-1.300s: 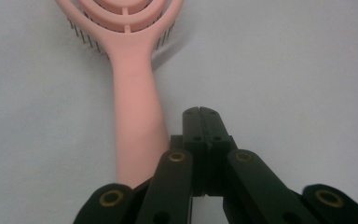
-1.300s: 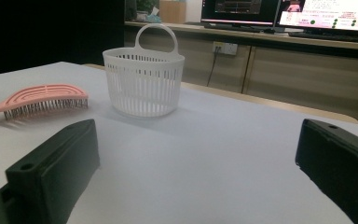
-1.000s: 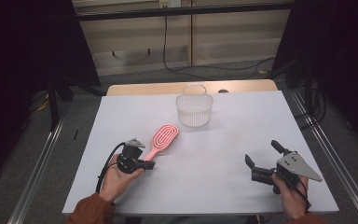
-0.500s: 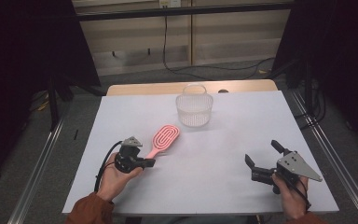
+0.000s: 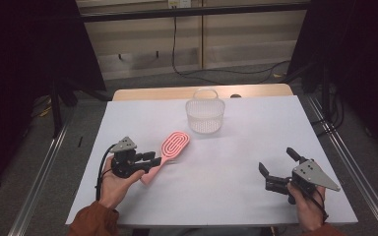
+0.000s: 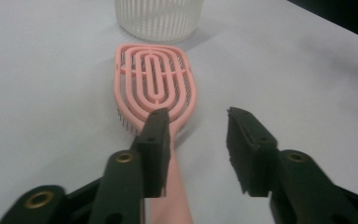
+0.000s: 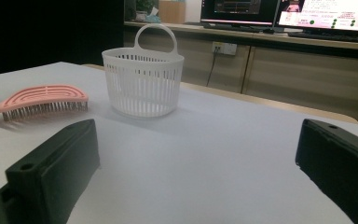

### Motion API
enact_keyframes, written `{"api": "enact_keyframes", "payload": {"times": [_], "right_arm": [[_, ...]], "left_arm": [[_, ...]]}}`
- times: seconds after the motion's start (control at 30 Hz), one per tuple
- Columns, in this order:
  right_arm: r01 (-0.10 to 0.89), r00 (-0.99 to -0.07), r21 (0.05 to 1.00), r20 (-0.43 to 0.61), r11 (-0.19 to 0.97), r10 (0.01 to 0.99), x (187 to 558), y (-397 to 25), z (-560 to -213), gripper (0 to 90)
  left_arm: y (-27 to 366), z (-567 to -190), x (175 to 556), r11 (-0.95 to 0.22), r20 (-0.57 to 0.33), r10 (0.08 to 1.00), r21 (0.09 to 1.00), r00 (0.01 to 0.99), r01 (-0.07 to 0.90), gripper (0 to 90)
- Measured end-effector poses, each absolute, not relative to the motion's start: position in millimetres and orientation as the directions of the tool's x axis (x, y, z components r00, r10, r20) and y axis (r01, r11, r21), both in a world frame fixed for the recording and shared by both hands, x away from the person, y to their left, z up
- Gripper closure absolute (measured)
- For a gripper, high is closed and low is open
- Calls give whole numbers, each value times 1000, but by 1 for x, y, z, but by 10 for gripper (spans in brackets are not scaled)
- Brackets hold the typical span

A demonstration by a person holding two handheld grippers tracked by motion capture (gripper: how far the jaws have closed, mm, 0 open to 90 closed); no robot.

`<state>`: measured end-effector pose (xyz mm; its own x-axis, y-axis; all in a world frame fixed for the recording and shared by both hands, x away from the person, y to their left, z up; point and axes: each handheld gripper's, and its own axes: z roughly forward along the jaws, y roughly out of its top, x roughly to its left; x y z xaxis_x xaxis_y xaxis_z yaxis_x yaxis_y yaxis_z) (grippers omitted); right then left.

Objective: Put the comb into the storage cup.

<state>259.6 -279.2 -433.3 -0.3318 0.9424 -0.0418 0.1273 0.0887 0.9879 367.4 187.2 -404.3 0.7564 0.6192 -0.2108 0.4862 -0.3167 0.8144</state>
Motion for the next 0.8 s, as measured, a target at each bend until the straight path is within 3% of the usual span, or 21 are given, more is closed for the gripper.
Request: {"api": "enact_keyframes", "payload": {"times": [0.13, 0.3, 0.63, 0.8], "right_arm": [[126, -335, 988, -42, 89, 941, 260, -279, -433, 0], [126, -337, 988, -43, 90, 941, 260, -279, -433, 0], [129, -336, 988, -40, 88, 941, 261, -279, -434, 0], [129, -337, 988, -41, 90, 941, 260, -279, -434, 0]], "left_arm": [[183, -401, 368, -328, -186, 641, 811, 745, 485, 251], [179, -402, 370, -340, -154, 642, 821, 751, 459, 56], [180, -399, 391, -297, -187, 676, 816, 713, 496, 49], [174, -398, 397, -380, -143, 651, 789, 746, 483, 65]]}}
